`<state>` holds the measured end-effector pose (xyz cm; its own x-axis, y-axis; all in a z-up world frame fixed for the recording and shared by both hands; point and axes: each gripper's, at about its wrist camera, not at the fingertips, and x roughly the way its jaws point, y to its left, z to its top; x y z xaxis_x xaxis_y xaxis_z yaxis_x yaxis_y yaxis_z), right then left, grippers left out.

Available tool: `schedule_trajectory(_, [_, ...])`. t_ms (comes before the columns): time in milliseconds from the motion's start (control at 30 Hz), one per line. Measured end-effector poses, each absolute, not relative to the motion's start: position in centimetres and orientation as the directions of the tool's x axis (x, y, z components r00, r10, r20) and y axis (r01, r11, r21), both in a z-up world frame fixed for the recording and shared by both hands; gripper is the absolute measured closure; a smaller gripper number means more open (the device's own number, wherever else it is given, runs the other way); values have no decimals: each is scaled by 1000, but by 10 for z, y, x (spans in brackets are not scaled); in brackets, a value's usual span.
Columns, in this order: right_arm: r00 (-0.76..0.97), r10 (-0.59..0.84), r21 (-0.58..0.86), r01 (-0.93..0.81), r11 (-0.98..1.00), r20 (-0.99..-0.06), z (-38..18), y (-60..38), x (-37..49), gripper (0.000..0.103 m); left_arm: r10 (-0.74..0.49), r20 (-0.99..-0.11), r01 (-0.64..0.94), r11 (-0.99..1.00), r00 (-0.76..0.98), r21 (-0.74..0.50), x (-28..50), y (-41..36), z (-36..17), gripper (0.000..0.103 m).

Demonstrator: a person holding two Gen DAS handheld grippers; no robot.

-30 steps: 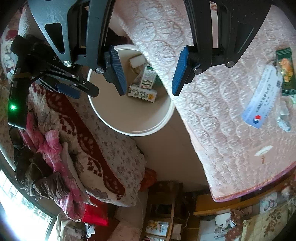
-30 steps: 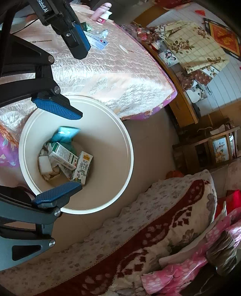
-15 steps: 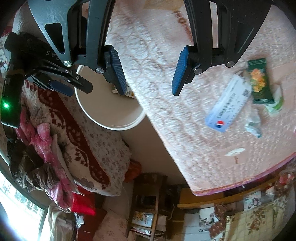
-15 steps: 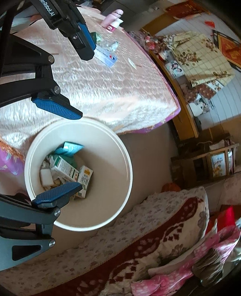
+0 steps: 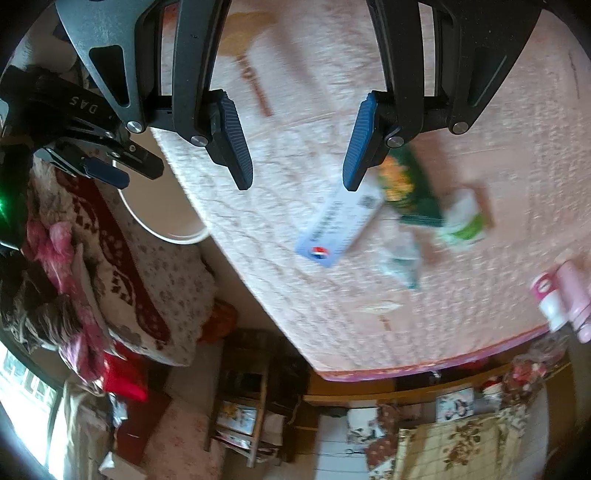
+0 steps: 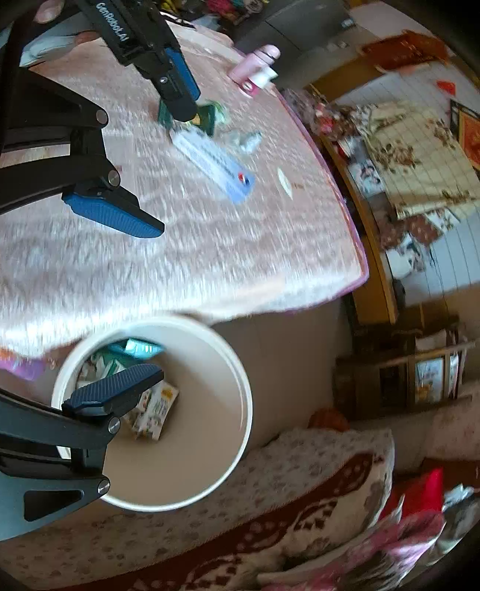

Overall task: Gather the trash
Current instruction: 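Move both tools back over the remaining trash on the mattress, then grasp the green snack packet with the right tool while the left tool grasps the white tissue pack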

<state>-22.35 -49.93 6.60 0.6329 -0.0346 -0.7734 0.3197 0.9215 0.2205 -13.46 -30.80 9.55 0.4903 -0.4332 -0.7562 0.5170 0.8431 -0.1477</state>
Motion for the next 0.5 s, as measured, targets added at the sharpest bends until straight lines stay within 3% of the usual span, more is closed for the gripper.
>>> schedule_trajectory(500, [621, 182, 288, 74, 955, -763, 67, -410, -171, 32, -275, -798, 295, 947, 537, -128, -80, -183, 77, 54])
